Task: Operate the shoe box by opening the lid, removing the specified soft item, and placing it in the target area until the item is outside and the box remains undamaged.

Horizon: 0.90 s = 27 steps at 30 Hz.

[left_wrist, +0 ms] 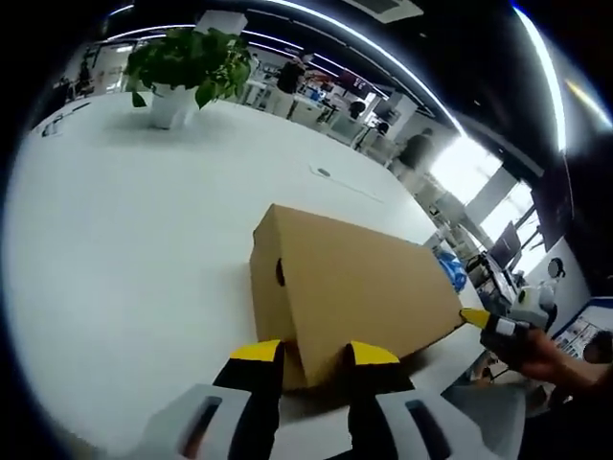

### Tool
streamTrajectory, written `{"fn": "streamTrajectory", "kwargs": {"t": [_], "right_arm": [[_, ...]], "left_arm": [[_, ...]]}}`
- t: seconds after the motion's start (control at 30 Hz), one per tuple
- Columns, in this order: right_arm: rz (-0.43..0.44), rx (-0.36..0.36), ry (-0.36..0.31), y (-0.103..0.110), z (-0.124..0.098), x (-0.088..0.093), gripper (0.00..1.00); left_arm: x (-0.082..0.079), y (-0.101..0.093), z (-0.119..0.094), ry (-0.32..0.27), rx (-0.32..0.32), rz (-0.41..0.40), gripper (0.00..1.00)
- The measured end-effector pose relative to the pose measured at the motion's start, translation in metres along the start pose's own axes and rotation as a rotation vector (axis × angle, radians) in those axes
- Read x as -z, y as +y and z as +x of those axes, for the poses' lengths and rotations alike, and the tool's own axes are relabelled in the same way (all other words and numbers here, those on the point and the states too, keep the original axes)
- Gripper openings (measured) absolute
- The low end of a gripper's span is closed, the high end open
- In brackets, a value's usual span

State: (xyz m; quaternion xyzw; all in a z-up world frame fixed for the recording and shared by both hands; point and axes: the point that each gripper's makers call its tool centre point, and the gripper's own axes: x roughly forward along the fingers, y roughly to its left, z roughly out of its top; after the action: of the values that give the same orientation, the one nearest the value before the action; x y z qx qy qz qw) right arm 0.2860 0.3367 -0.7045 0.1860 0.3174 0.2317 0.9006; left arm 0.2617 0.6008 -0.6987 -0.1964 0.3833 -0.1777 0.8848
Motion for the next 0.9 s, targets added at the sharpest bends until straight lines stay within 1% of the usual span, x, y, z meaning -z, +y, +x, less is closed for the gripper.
{"fn": "streamTrajectory", "kwargs": {"t": [0.27, 0.4, 0.6, 0.9], "right_arm": [[0.012, 0.036, -0.028, -0.012, 0.032, -0.031, 0.22], [0.003, 0.062, -0.027, -0.021, 0.042, -0.044, 0.22], [0.007, 0.087, -0.039, -0.032, 0.045, -0.054, 0.22], [0.012, 0.101, -0.049, -0.032, 0.043, -0.055, 0.22]], "left_arm": [[-0.046, 0.011, 0.037, -0.033, -0.023, 0.006, 0.26], [-0.061, 0.010, 0.054, -0.034, -0.030, 0.013, 0.26], [-0.065, 0.003, 0.064, -0.037, -0.030, 0.010, 0.26], [-0.066, 0.005, 0.064, -0.046, -0.019, 0.001, 0.26]]}}
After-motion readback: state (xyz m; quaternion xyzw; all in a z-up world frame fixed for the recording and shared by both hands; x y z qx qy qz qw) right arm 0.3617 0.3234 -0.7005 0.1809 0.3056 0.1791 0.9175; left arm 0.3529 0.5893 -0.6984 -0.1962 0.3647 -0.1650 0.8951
